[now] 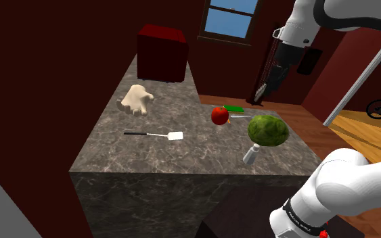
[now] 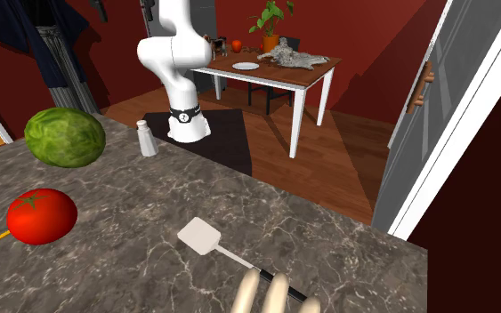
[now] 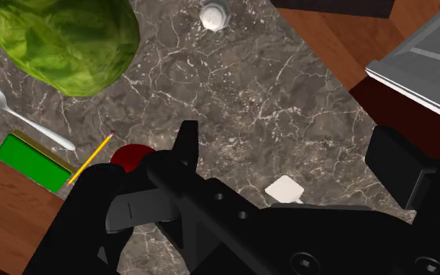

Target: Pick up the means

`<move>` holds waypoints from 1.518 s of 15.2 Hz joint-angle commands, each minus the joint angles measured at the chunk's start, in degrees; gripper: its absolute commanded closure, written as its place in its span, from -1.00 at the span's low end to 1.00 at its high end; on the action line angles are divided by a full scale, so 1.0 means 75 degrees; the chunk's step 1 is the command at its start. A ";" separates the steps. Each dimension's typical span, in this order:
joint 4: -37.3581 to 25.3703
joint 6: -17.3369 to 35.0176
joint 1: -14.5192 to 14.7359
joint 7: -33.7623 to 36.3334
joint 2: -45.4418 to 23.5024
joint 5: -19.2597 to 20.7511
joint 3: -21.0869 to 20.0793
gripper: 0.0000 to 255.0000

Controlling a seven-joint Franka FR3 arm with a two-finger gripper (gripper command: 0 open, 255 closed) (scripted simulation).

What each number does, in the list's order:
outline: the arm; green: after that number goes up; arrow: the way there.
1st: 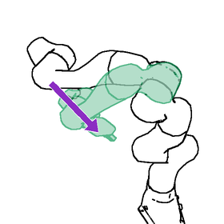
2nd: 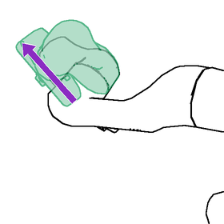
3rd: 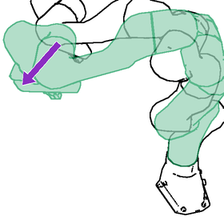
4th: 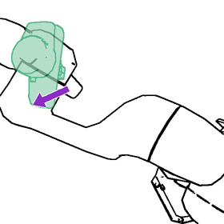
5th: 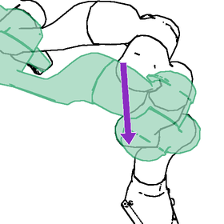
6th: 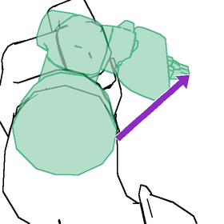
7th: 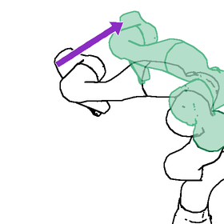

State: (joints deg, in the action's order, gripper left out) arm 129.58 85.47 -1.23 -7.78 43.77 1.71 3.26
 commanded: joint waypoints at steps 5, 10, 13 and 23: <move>0.0181 0.0977 0.0233 -0.0421 -0.0748 -0.0016 0.0058 -1.00; 0.0186 0.2120 0.0523 -0.0950 -0.1829 -0.0076 0.0103 -1.00; 0.0073 0.2749 0.0689 -0.1271 -0.2537 -0.0134 0.0108 -1.00; -0.0875 0.4429 0.1172 -0.2332 -0.5060 -0.0403 -0.0020 -1.00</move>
State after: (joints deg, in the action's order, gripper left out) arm 123.83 117.33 7.14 -24.57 7.85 -1.08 3.39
